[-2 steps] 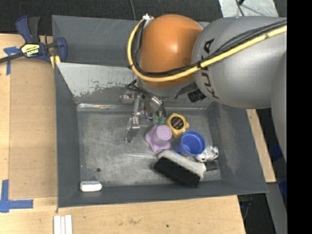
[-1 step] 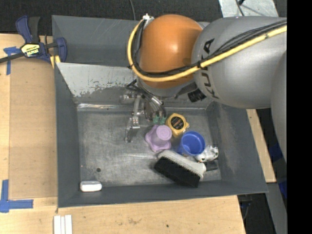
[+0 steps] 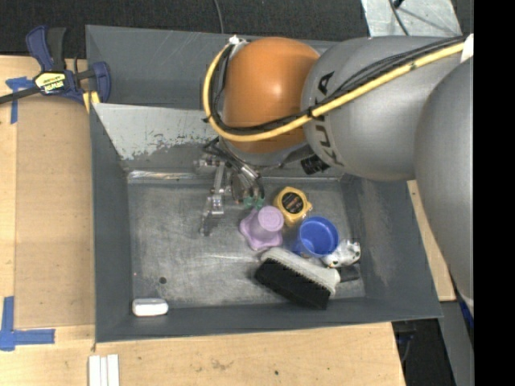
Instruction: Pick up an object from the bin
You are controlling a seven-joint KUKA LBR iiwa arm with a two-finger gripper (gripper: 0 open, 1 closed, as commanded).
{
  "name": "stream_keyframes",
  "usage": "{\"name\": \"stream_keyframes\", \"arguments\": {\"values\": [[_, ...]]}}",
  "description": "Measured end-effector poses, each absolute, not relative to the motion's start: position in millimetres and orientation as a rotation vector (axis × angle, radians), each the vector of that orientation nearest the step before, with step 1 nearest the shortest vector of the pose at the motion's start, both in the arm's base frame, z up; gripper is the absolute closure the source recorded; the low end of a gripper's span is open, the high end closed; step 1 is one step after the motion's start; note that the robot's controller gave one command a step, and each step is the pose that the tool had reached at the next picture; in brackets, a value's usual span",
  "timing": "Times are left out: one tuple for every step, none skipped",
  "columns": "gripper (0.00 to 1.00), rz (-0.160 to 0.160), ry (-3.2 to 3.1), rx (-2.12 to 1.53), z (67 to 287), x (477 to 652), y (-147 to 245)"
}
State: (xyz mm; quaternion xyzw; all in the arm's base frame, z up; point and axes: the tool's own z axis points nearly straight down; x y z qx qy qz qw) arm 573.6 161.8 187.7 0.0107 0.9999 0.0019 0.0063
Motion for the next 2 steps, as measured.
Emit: {"name": "stream_keyframes", "arguments": {"values": [[0.0,-0.001,3.144,0.12,154,576.0,150],[0.0,0.002,3.135,0.085,159,578.9,137]]}}
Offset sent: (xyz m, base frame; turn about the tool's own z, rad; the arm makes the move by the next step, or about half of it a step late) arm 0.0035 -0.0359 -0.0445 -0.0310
